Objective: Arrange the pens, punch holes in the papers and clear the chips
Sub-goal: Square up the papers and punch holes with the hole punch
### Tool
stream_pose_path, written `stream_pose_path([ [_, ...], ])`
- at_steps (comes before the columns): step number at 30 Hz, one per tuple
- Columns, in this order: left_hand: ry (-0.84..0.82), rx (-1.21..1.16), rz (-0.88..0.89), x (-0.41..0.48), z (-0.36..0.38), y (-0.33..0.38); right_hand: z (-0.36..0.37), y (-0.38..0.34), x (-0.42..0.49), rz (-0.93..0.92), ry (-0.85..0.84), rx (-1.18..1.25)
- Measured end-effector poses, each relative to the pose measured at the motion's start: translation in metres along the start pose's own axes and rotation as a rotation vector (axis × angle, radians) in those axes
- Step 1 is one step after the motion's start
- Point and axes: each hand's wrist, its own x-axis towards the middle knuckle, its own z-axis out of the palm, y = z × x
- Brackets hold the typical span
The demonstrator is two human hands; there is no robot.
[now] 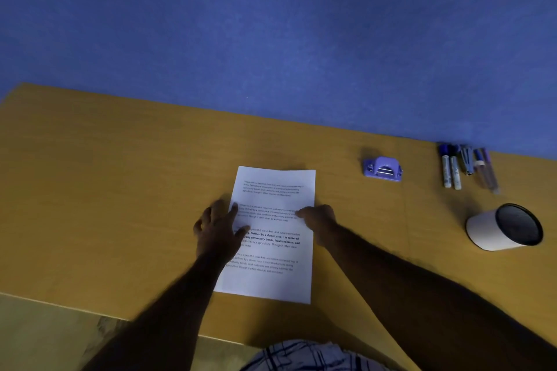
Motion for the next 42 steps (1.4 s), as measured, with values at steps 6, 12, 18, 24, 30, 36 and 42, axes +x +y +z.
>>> stream_pose_path([
  [6, -0.003, 0.003, 0.0, 0.001, -0.001, 0.0, -0.001, 0.004, -0.007, -0.216, 0.062, -0.354],
  [12, 0.009, 0.003, 0.003, -0.001, -0.003, 0.003, -0.007, 0.016, -0.008, -0.327, -0.087, -0.222],
  [18, 0.006, -0.058, 0.01, -0.002, -0.006, 0.002, -0.01, 0.024, -0.003, -0.326, -0.13, -0.082],
  [24, 0.248, -0.561, -0.225, -0.009, -0.008, -0.008, -0.03, 0.03, 0.002, -0.255, -0.163, 0.125],
  [30, 0.427, -1.144, -0.429, -0.023, -0.012, 0.001, -0.06, 0.03, 0.005, -0.198, -0.17, 0.381],
  [36, 0.083, -1.674, -0.434, -0.039, -0.01, 0.072, -0.095, 0.021, 0.005, -0.225, -0.293, 0.6],
  [42, -0.202, -1.787, -0.127, -0.036, -0.015, 0.143, -0.116, 0.014, 0.008, -0.262, -0.22, 0.711],
])
